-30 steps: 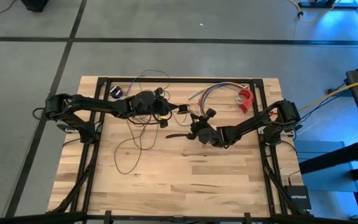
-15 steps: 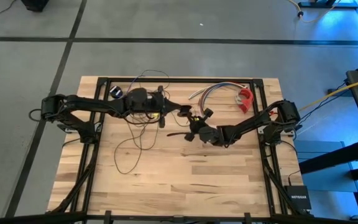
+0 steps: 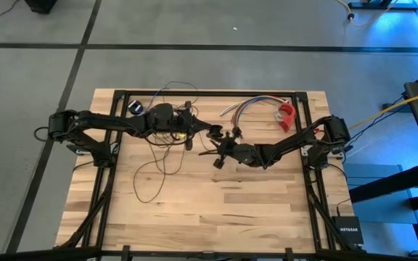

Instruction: Coiling cords

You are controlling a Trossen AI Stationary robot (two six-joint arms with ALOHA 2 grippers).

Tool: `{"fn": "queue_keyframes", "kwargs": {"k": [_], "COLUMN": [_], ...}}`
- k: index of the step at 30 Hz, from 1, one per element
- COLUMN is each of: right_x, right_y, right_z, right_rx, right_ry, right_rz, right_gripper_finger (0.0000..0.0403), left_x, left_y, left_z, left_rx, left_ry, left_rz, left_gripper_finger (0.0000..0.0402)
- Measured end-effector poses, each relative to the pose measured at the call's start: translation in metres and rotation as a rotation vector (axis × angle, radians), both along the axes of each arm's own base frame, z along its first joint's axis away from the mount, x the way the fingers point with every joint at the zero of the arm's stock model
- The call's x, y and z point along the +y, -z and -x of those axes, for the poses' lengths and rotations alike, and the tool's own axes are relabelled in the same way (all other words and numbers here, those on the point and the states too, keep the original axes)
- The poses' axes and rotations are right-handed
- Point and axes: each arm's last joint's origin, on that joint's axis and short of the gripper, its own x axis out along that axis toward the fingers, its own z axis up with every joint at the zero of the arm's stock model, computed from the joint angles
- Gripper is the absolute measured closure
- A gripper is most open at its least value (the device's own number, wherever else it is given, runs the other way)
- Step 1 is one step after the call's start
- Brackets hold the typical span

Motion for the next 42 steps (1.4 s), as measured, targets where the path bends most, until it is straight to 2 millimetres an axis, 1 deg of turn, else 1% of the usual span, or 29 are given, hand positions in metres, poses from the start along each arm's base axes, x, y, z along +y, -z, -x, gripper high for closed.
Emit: {"fn": "queue_keyframes", "kwargs": {"k": [6, 9, 11, 16, 20, 24, 26, 29, 31, 33, 37, 40, 42], "right_x": [0.004, 0.007, 0.01, 0.018, 0.026, 0.031, 0.03, 0.018, 0.008, -0.006, -0.033, -0.044, -0.049], "right_y": [0.007, 0.004, -0.002, -0.031, -0.05, -0.077, -0.091, -0.103, -0.105, -0.103, -0.099, -0.104, -0.105], "right_z": [0.005, 0.011, 0.017, 0.032, 0.049, 0.064, 0.068, 0.065, 0.06, 0.055, 0.051, 0.051, 0.05], "right_rx": [0.105, 0.173, 0.21, 0.192, 0.212, 0.147, 0.086, 0.021, 0.012, 0.01, 0.003, -0.066, -0.094], "right_ry": [-0.024, -0.022, -0.011, -0.031, -0.07, -0.108, -0.112, -0.115, -0.173, -0.232, -0.326, -0.44, -0.47], "right_rz": [-0.011, 0.019, 0.042, 0.052, 0.056, 0.067, 0.101, 0.17, 0.199, 0.198, 0.156, 0.13, 0.126], "right_gripper_finger": [0.0272, 0.0249, 0.024, 0.0236, 0.0236, 0.0236, 0.0236, 0.0236, 0.0236, 0.0236, 0.0236, 0.0236, 0.0236], "left_x": [0.0, 0.0, 0.0, 0.001, 0.0, -0.001, -0.002, -0.004, -0.005, -0.005, -0.004, -0.004, -0.004], "left_y": [0.002, 0.003, 0.004, 0.005, 0.008, 0.011, 0.011, 0.009, 0.006, 0.005, 0.004, 0.004, 0.003], "left_z": [0.0, 0.001, 0.001, 0.001, 0.001, 0.002, 0.002, 0.001, 0.001, 0.0, 0.0, 0.0, 0.0], "left_rx": [0.024, 0.031, 0.038, 0.055, 0.089, 0.128, 0.13, 0.1, 0.075, 0.063, 0.059, 0.057, 0.049], "left_ry": [-0.002, -0.002, 0.0, 0.002, 0.009, 0.033, 0.079, 0.159, 0.194, 0.206, 0.205, 0.206, 0.207], "left_rz": [0.001, 0.002, -0.004, -0.02, -0.044, -0.101, -0.137, -0.211, -0.277, -0.325, -0.341, -0.352, -0.364], "left_gripper_finger": [0.0396, 0.0396, 0.0396, 0.0396, 0.0396, 0.0396, 0.0396, 0.0396, 0.0396, 0.0396, 0.0396, 0.0396, 0.0396]}}
